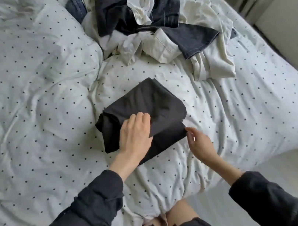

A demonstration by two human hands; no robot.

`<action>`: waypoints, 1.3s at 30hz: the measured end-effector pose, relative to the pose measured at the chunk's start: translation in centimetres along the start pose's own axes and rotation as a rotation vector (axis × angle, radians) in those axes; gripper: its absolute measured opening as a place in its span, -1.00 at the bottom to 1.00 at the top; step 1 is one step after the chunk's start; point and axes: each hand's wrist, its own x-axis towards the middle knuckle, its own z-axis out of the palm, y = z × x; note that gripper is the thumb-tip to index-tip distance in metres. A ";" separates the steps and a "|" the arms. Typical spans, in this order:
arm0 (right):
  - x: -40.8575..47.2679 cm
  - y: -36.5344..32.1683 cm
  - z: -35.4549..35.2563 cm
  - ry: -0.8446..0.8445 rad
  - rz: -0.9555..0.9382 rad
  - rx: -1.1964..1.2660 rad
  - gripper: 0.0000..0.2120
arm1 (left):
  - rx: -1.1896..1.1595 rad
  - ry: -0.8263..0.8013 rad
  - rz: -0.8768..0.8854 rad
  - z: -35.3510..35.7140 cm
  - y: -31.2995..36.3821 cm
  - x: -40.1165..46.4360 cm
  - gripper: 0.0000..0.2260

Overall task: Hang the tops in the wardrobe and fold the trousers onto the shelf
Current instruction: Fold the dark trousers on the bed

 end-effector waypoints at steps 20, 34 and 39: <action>-1.3 2.3 6.5 -0.048 0.638 1.166 -0.61 | 0.004 -0.424 0.083 5.1 -6.1 -0.5 -0.47; 3.5 1.5 1.4 0.051 0.043 0.168 -0.40 | -0.768 -0.576 -0.548 5.9 -10.2 4.0 -0.33; 6.1 -1.9 1.2 -0.098 -0.106 -0.139 -0.22 | -0.874 -0.388 -0.648 6.4 -9.9 1.0 -0.28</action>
